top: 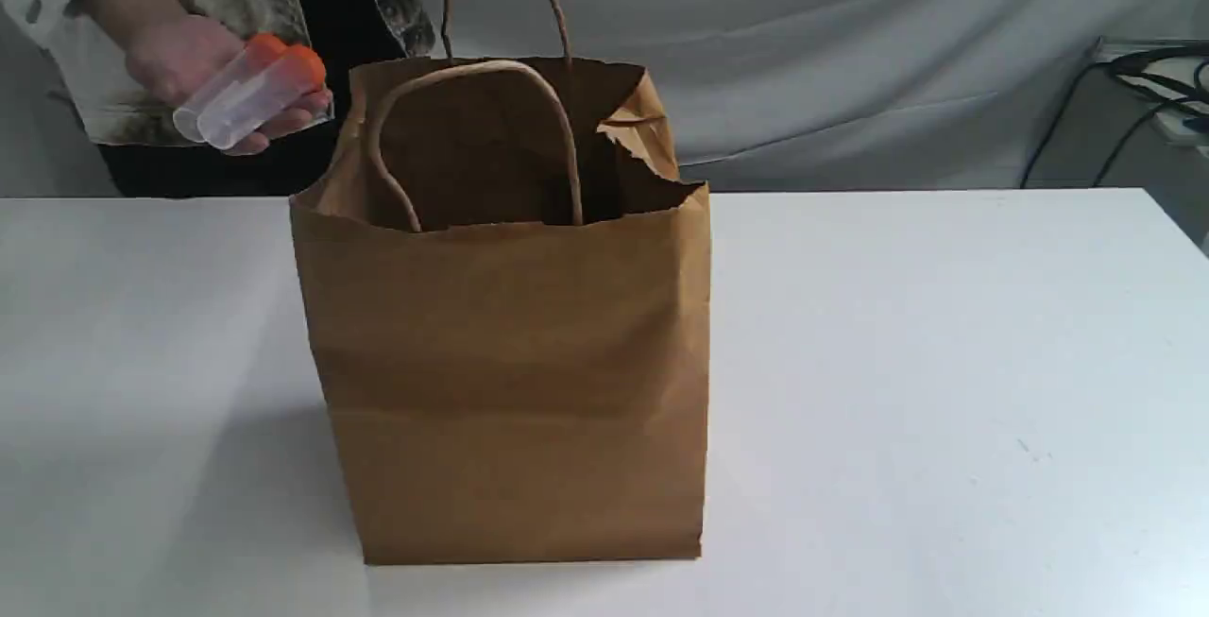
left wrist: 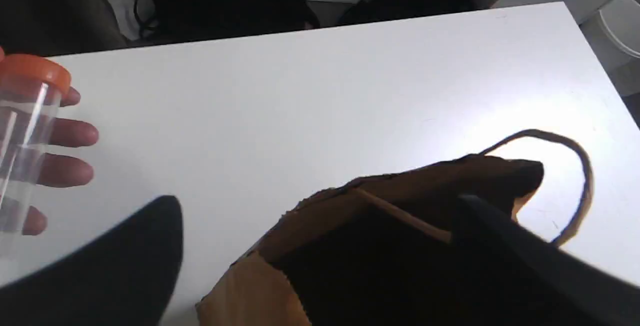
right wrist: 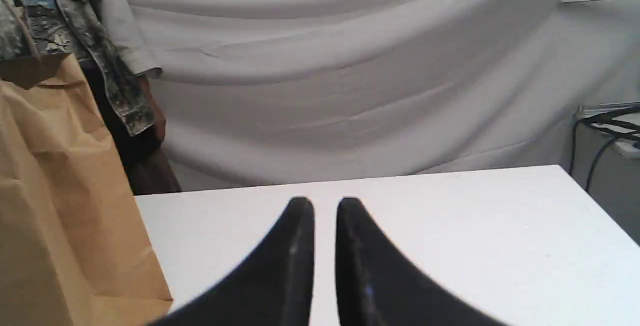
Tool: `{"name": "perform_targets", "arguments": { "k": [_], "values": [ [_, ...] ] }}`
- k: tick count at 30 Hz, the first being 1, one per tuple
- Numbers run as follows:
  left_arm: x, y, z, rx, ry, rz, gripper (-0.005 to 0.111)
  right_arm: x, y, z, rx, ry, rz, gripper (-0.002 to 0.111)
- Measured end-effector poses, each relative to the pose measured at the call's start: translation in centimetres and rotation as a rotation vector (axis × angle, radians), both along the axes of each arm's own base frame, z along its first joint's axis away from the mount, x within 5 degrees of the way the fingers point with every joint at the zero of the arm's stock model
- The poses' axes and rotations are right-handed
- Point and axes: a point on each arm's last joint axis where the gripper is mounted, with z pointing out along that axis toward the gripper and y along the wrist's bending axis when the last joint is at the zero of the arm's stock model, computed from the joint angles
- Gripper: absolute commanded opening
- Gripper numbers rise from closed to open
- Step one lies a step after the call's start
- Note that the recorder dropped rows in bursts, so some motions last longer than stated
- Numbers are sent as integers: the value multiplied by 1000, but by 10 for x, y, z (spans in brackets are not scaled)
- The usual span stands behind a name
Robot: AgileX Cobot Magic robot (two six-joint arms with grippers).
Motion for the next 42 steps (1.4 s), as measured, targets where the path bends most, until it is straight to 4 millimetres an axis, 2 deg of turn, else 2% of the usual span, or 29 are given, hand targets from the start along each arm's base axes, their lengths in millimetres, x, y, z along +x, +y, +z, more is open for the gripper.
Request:
{"name": "perform_targets", "arguments": {
  "k": [4, 12, 18, 22, 29, 37, 42],
  "values": [
    [3, -2, -11, 18, 55, -17, 98, 0, 0, 0, 0, 0, 2, 9],
    [12, -18, -28, 162, 24, -35, 98, 0, 1, 0, 0, 0, 22, 9],
    [21, -20, -59, 206, 154, -65, 98, 0, 1, 0, 0, 2, 24, 9],
    [27, -23, -72, 195, 192, -73, 98, 0, 1, -1, -1, 11, 25, 9],
    [30, -24, -73, 193, 162, -80, 98, 0, 2, -1, -1, 15, 26, 9],
    [44, -27, -82, 230, 140, -127, 98, 0, 2, -1, -1, 15, 26, 9],
    [58, -29, -71, 224, 72, -156, 98, 0, 2, -2, -2, 17, 26, 9]
  ]
}}
